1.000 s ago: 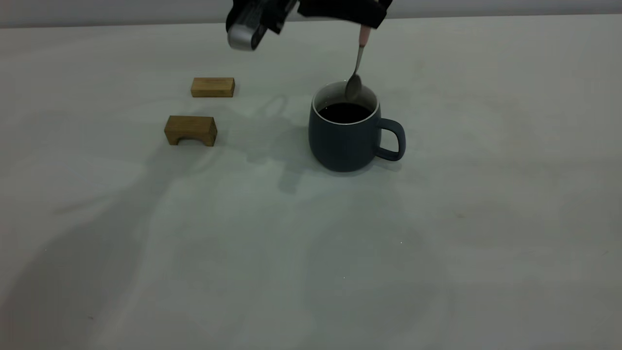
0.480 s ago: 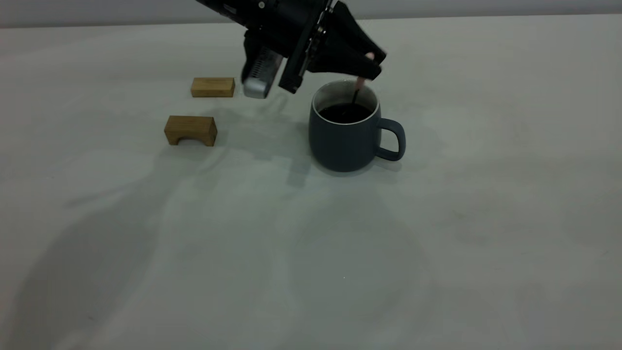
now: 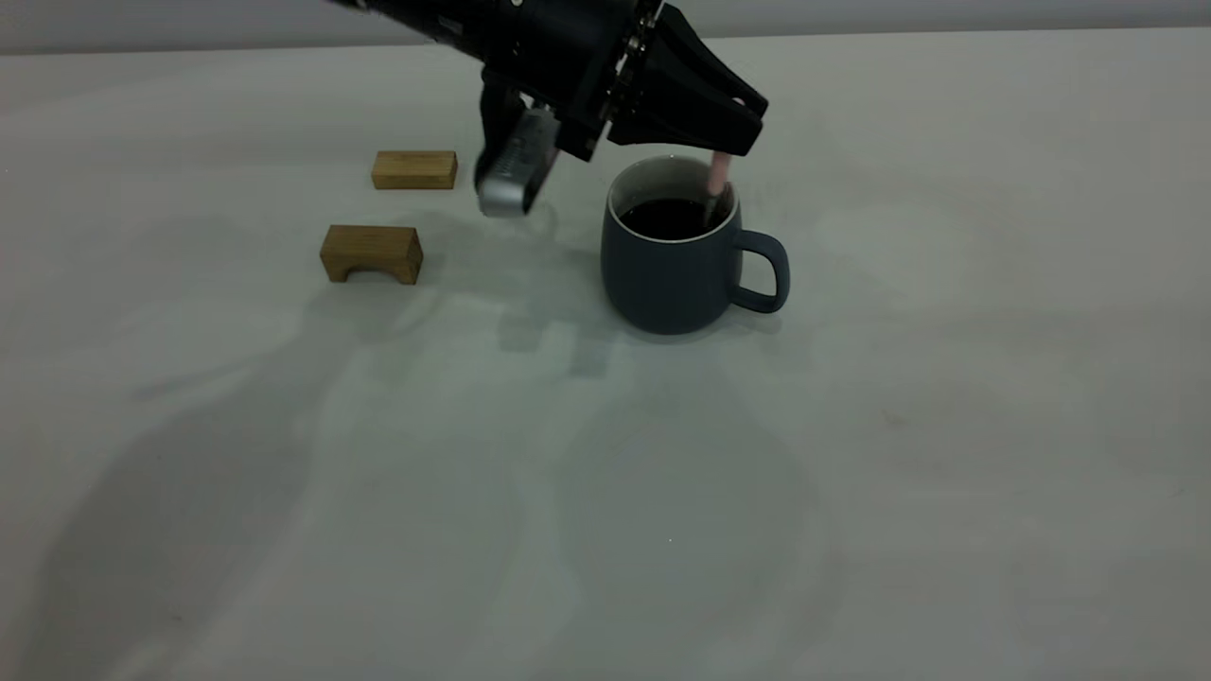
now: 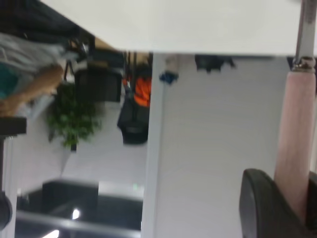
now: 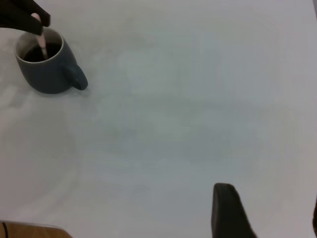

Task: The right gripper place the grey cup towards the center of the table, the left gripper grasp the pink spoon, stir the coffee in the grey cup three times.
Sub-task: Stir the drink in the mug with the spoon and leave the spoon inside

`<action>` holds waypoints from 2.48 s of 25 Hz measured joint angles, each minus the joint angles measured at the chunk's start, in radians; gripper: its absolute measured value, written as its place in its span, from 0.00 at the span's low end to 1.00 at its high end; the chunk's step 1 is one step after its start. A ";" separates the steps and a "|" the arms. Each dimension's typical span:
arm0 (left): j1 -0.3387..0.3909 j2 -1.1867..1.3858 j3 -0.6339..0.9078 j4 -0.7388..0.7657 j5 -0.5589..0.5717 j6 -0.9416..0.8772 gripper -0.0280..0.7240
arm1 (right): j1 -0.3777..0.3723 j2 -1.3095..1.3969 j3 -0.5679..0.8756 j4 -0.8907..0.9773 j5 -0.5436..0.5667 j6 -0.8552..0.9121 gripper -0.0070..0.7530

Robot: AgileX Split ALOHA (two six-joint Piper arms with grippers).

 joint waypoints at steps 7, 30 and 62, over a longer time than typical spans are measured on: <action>0.011 -0.011 -0.059 0.143 -0.074 -0.014 0.25 | 0.000 0.000 0.000 0.000 0.000 0.000 0.59; 0.001 -0.002 -0.109 0.193 -0.051 -0.053 0.25 | 0.000 0.000 0.000 0.000 0.000 0.000 0.59; -0.062 0.033 -0.238 0.328 0.015 0.097 0.25 | 0.000 0.000 0.000 0.000 0.000 0.000 0.59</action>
